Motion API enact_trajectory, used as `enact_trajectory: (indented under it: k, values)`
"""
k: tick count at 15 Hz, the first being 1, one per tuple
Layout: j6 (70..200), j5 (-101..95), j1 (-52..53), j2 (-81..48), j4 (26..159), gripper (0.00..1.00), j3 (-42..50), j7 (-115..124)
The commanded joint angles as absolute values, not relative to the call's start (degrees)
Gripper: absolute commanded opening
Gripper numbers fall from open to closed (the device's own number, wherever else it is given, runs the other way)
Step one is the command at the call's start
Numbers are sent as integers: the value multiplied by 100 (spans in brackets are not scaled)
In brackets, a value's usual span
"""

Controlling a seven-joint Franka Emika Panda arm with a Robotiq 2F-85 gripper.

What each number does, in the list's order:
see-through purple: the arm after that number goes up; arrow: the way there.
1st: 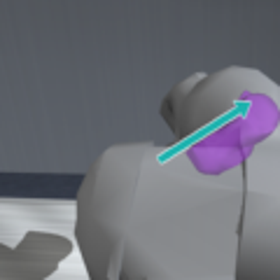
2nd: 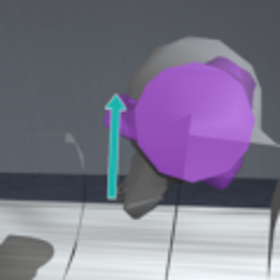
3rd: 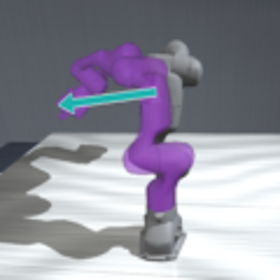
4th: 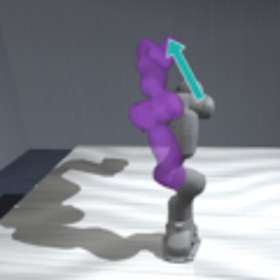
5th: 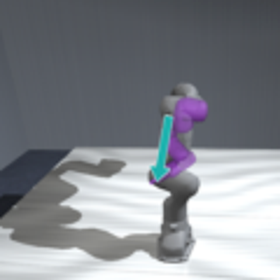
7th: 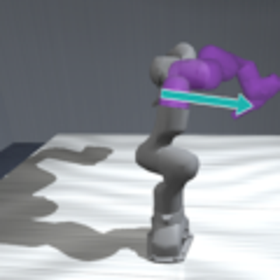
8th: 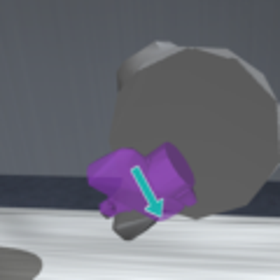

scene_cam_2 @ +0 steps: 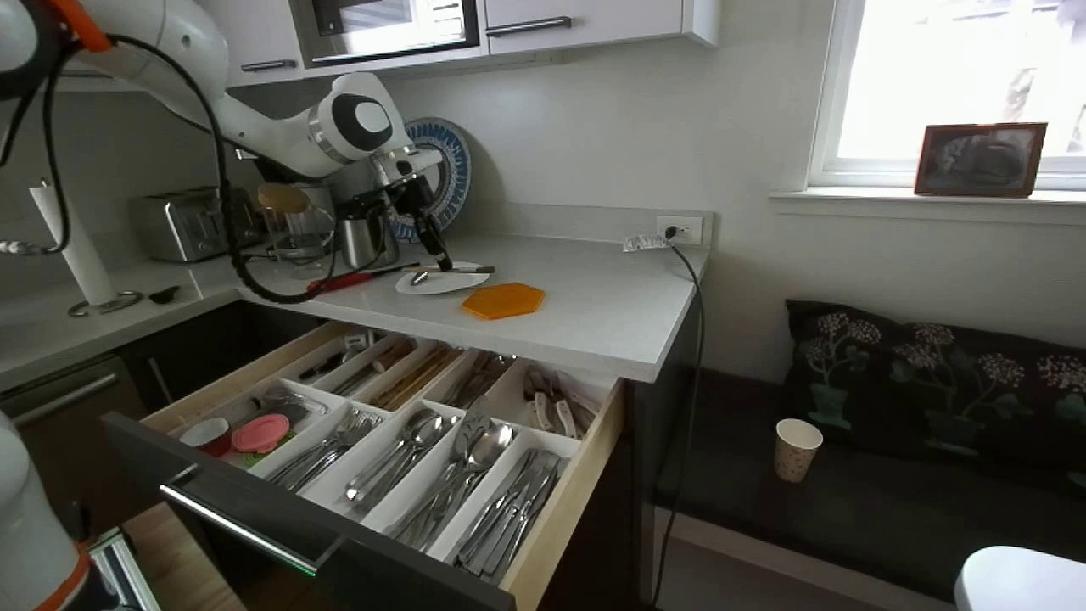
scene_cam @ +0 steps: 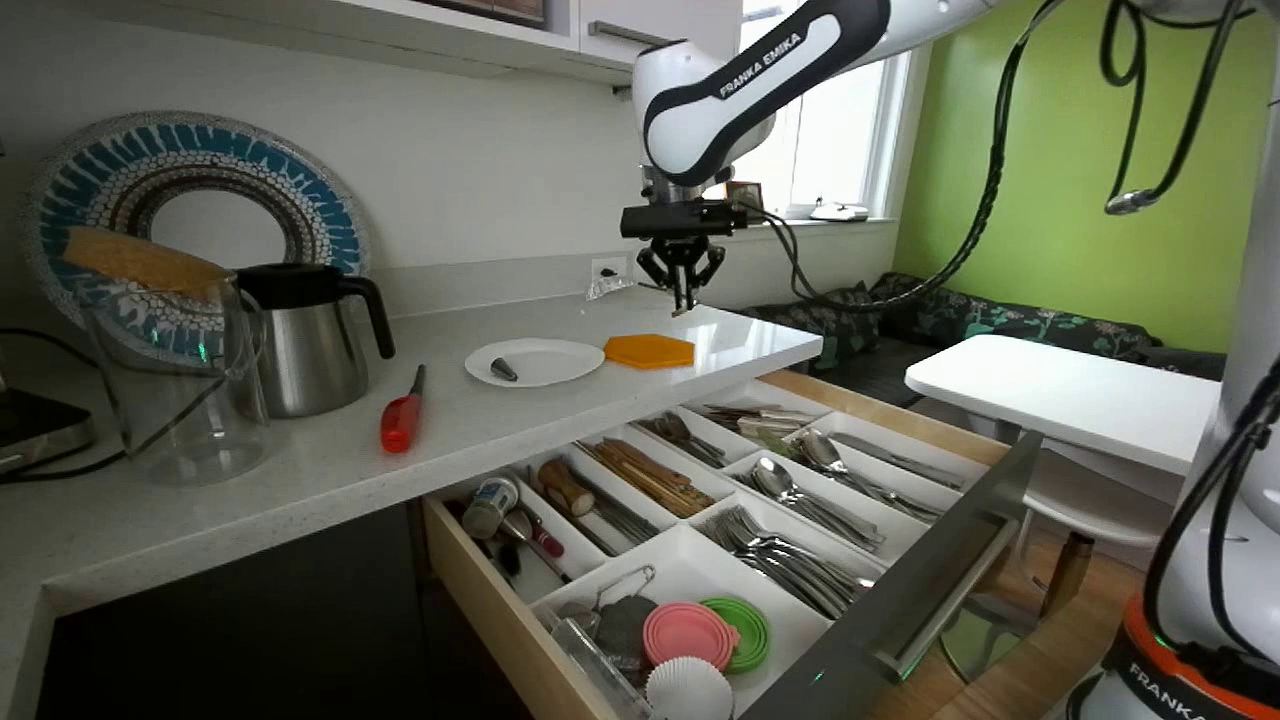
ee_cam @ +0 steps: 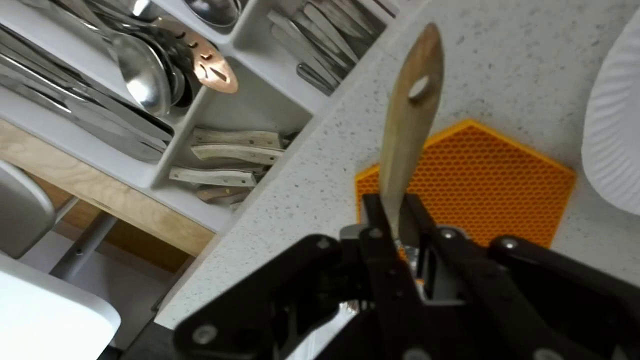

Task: Put the brush in the drawer

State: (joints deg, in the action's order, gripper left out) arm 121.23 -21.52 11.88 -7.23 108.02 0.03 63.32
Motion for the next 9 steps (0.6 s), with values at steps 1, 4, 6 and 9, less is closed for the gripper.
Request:
enact_trajectory:
  k: [1,4,6,9]
  values:
    - [12442,-2109,1033,458,12204,3,-218,6252]
    - [12707,-2044,971,1228,13120,3,-457,6569]
    - [12964,-1987,941,1696,13753,3,-685,6915]
    - [13380,-1911,944,2340,14744,3,-1115,7518]
